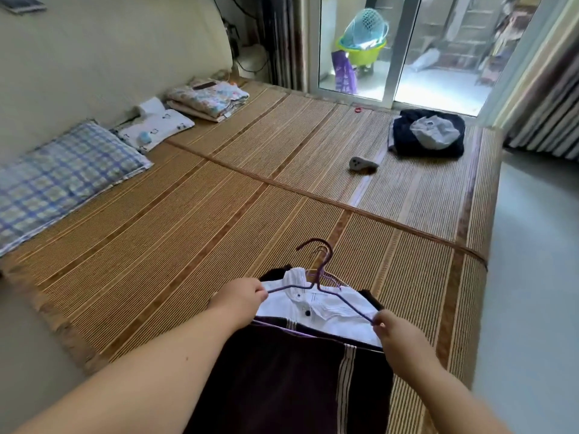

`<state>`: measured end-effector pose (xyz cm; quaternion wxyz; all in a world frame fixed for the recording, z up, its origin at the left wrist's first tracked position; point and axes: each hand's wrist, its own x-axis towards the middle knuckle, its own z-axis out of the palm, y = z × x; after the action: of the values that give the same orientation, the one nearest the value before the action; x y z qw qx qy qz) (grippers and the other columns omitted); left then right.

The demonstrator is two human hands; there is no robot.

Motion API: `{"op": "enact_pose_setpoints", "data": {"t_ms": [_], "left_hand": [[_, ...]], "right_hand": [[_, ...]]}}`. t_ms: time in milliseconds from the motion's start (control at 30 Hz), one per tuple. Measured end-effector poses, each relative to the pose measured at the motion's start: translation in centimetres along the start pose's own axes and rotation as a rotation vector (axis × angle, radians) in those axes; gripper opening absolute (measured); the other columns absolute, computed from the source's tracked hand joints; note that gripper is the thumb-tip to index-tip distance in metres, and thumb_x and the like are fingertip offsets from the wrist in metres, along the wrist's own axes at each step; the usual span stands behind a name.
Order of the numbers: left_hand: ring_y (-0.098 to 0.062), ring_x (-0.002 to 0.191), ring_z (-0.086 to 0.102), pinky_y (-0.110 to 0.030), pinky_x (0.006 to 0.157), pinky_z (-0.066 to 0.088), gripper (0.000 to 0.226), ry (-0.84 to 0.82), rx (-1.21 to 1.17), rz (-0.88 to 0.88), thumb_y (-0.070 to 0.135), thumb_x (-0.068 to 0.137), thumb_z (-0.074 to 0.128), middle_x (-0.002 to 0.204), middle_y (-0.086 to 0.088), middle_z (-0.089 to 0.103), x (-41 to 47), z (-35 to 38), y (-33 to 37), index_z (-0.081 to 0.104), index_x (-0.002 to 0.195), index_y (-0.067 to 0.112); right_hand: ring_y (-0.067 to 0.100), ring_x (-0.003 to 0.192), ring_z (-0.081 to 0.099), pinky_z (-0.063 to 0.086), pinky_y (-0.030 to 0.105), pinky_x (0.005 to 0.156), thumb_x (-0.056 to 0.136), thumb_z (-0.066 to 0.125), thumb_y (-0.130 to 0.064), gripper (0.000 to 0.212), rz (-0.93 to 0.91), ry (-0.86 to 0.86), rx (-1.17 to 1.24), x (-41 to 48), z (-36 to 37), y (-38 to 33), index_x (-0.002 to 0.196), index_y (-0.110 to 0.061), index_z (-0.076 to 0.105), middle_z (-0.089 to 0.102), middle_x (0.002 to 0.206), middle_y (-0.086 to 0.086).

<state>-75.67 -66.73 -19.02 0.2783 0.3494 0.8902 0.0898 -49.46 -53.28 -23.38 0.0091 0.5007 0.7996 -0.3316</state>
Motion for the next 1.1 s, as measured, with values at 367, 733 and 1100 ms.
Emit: {"op": "enact_pose_setpoints", "data": {"t_ms": [367, 733, 1100], "left_hand": [[-0.018, 0.127, 0.043, -0.030, 0.095, 0.037, 0.059, 0.079, -0.092, 0.001, 0.030, 0.089, 0.059, 0.143, 0.002, 0.039, 8.2, 4.9, -0.3, 0.035, 0.143, 0.030], [-0.016, 0.143, 0.015, -0.043, 0.115, 0.018, 0.070, 0.210, 0.127, 0.073, 0.038, 0.089, 0.055, 0.157, 0.006, 0.015, -6.7, -4.8, -4.7, 0.017, 0.148, 0.035], [-0.019, 0.140, 0.024, -0.038, 0.113, 0.024, 0.074, 0.754, 0.312, -0.220, 0.048, 0.084, 0.056, 0.155, 0.000, 0.024, -33.5, -21.6, -17.0, 0.023, 0.148, 0.031]], "right_hand": [[0.018, 0.127, 0.041, 0.035, 0.031, 0.100, 0.096, 0.047, -0.020, 0.047, -0.014, -0.029, 0.003, 8.4, 5.5, 0.9, 0.141, -0.022, 0.038, 0.045, 0.138, 0.001], [0.021, 0.138, 0.026, 0.024, 0.032, 0.111, 0.091, 0.054, -0.030, 0.058, -0.665, -0.113, -0.185, 1.1, 2.2, -19.2, 0.144, -0.034, 0.032, 0.025, 0.153, 0.000], [0.019, 0.139, 0.025, 0.028, 0.039, 0.111, 0.089, 0.053, -0.040, 0.062, -1.361, -0.092, -0.246, -20.5, 2.2, -44.1, 0.144, -0.038, 0.025, 0.027, 0.152, -0.006]]}}
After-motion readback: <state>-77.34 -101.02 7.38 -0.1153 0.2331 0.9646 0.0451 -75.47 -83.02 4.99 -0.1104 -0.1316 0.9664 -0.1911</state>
